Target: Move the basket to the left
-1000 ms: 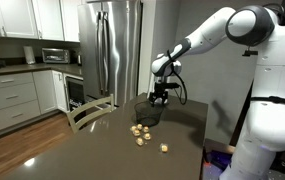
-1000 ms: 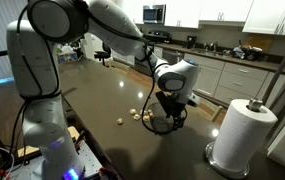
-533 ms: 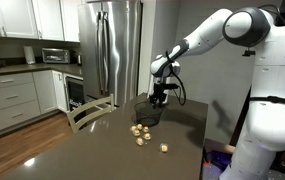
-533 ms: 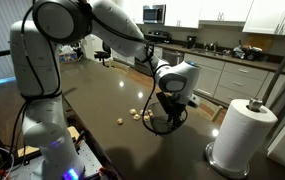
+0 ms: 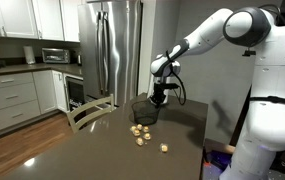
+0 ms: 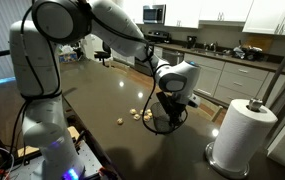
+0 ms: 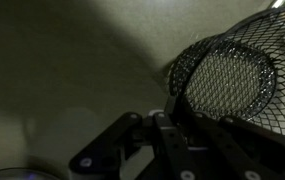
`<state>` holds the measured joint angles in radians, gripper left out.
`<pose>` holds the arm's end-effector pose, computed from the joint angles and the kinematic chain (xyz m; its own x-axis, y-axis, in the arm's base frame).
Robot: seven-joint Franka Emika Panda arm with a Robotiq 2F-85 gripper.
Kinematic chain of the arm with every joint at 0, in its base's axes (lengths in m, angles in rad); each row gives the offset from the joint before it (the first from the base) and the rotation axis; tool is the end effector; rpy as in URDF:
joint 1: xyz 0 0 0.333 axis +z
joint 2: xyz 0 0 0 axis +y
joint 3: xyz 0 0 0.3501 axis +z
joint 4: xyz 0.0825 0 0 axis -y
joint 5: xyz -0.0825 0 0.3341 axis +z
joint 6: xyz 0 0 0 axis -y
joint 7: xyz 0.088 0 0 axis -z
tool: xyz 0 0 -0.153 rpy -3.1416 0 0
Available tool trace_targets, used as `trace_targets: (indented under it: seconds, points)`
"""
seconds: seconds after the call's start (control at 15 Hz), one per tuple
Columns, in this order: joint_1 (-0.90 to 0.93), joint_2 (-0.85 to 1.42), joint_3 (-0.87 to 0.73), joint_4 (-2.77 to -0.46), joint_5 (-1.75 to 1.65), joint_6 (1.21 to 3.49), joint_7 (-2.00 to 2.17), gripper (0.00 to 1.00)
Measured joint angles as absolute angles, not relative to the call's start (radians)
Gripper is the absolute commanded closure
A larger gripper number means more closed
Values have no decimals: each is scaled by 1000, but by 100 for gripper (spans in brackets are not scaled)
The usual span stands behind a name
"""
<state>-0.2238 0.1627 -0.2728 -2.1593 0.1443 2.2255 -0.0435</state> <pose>0.4557 -0.2335 0.3397 0.8535 -0.5136 -0.0884 -0.5195 -0.8519 -0.0663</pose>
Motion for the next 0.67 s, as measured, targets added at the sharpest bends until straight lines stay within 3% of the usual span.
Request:
trace_targets:
  seconds: [0.67]
  points:
    - [-220, 80, -246, -2160, 144, 2141, -44, 93]
